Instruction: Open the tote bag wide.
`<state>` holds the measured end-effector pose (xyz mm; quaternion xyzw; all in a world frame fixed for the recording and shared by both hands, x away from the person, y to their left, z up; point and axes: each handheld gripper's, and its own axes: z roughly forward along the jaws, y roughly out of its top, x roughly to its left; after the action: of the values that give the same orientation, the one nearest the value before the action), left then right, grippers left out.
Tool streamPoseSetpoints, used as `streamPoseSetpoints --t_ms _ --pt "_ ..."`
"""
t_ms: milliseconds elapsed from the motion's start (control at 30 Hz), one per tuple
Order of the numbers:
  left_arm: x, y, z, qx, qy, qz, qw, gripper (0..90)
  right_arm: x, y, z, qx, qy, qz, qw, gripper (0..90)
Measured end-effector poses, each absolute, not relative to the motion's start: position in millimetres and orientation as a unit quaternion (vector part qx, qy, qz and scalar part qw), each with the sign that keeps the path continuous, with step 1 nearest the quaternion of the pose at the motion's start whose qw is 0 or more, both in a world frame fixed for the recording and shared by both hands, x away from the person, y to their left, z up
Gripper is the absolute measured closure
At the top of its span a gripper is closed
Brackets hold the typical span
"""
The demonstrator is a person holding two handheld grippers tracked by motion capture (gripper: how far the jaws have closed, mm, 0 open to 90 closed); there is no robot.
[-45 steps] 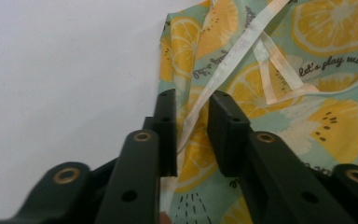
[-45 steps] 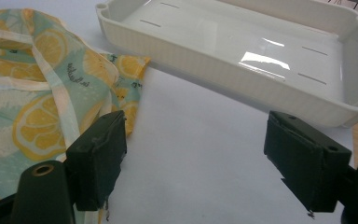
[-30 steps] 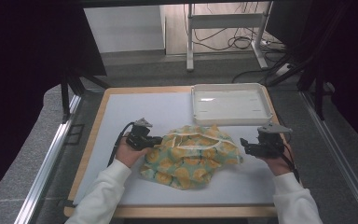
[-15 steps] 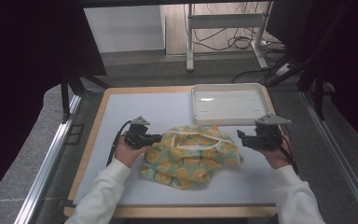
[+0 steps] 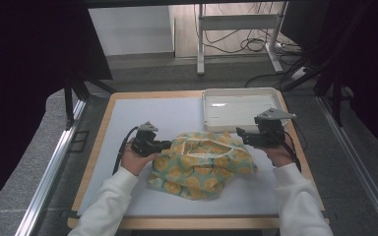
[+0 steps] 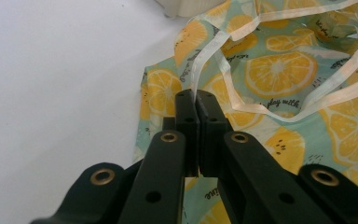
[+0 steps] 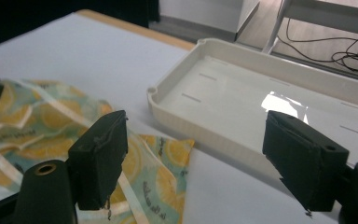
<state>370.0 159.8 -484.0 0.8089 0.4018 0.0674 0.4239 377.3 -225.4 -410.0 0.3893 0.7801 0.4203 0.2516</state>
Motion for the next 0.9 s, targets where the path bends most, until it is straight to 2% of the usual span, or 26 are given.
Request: streamPoseSetpoints --t_ms 900 --pt "368.4 156.5 -481.6 0.808 0.401 0.072 0.426 89.6 382.9 -196.6 -433.3 0.359 0.817 0.391 0.227 22.6"
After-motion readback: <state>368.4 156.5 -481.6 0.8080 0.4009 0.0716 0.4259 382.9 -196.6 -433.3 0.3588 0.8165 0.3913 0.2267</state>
